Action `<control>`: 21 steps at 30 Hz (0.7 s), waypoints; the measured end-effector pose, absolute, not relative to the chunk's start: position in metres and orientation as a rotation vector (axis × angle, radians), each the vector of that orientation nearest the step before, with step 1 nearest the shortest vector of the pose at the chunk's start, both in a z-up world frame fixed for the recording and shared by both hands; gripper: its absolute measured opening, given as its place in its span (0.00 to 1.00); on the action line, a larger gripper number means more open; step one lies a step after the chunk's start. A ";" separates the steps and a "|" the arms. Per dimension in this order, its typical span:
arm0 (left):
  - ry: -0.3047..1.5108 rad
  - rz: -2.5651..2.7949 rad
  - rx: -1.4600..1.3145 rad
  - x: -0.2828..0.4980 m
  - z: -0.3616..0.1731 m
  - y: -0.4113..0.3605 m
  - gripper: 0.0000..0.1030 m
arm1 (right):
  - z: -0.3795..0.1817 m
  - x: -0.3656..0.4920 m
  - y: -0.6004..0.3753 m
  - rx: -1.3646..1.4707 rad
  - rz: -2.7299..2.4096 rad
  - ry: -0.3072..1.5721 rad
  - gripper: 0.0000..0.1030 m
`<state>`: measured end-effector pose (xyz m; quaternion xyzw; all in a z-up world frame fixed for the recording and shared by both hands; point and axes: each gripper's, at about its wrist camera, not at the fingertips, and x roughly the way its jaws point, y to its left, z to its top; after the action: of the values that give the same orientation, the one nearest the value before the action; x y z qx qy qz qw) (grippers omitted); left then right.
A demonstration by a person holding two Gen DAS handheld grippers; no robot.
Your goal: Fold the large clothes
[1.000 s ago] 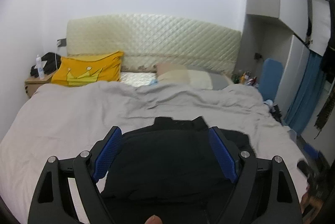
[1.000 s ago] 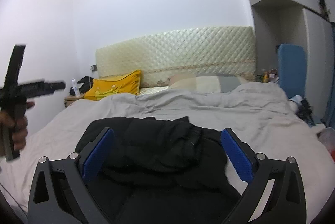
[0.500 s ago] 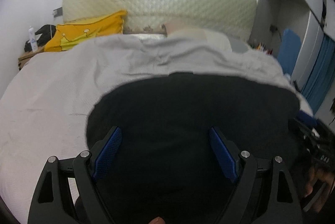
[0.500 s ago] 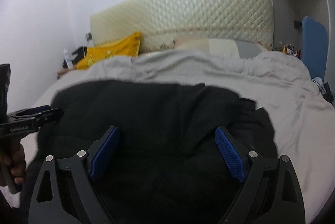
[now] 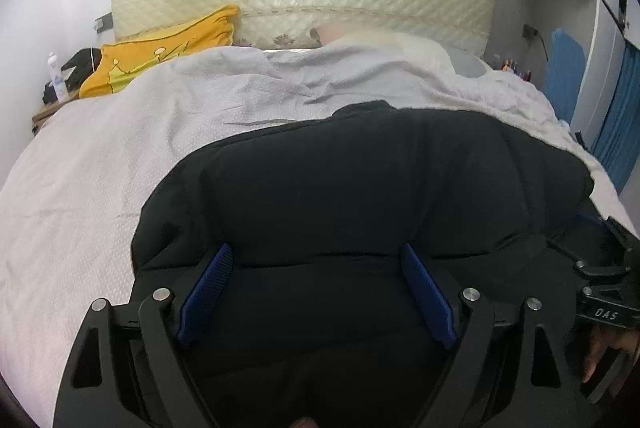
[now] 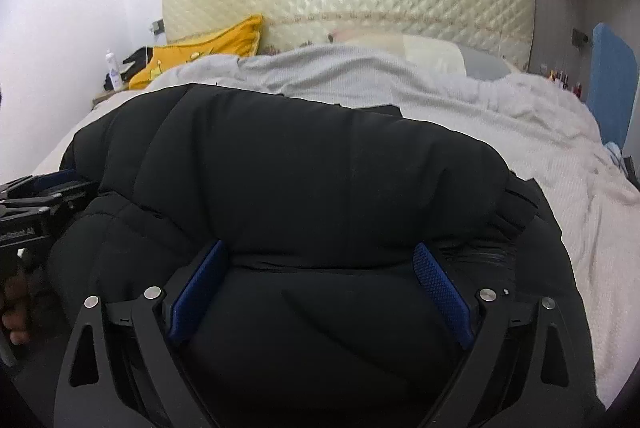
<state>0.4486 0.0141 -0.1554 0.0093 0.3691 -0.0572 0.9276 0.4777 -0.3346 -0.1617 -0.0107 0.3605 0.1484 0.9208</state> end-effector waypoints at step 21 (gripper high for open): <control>0.820 0.056 0.050 0.351 -0.170 0.089 0.84 | -0.147 0.388 -0.469 -0.044 0.173 0.818 0.89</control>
<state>0.3508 0.0887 -0.1701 0.0241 0.3987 0.0270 0.9164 0.3881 -0.4692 -0.1471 -0.0213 0.3973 0.0841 0.9136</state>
